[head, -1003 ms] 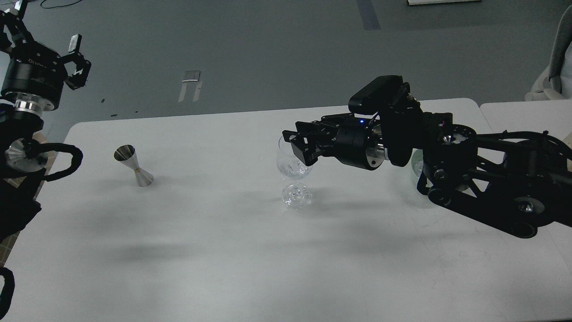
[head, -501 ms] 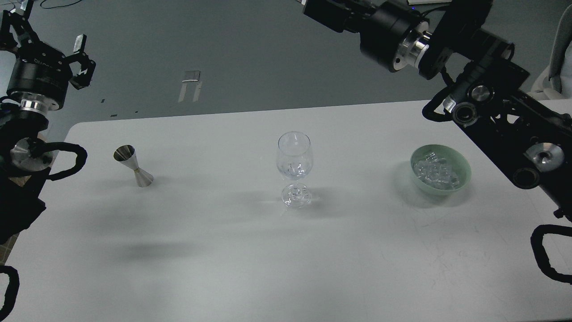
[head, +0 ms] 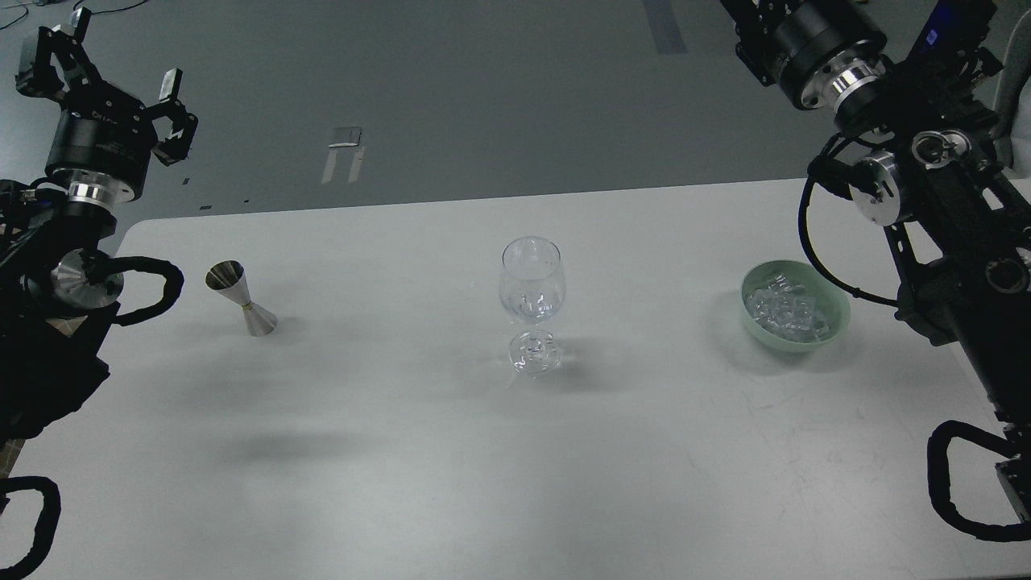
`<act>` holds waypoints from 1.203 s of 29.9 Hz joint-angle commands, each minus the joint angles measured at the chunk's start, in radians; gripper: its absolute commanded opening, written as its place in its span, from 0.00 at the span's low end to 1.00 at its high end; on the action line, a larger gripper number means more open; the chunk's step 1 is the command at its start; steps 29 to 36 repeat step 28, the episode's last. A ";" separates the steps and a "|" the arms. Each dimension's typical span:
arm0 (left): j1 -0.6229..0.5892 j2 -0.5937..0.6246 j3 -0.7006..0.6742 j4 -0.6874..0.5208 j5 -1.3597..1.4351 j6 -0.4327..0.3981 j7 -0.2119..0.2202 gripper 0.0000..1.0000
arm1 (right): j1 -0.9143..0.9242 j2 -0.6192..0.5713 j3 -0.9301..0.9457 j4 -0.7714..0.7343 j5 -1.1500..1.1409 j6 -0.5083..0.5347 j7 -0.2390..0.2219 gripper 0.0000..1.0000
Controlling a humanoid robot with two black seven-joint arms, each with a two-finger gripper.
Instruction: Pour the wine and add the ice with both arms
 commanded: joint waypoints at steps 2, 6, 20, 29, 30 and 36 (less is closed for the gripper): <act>0.006 -0.002 0.001 0.000 0.000 -0.002 0.000 0.98 | -0.009 0.001 0.052 -0.054 0.193 0.000 0.000 1.00; 0.006 -0.001 0.001 0.000 0.000 -0.002 0.000 0.98 | -0.015 0.027 0.122 -0.148 0.314 0.006 -0.001 1.00; 0.006 0.004 -0.002 0.000 -0.002 0.008 0.025 0.98 | -0.020 0.111 0.207 -0.252 0.557 0.012 0.100 1.00; 0.020 0.007 -0.002 0.000 -0.002 0.008 0.025 0.98 | -0.057 0.104 0.241 -0.239 0.557 0.017 0.103 1.00; 0.020 0.007 -0.002 0.000 -0.002 0.008 0.025 0.98 | -0.057 0.104 0.241 -0.239 0.557 0.017 0.103 1.00; 0.020 0.007 -0.002 0.000 -0.002 0.008 0.025 0.98 | -0.057 0.104 0.241 -0.239 0.557 0.017 0.103 1.00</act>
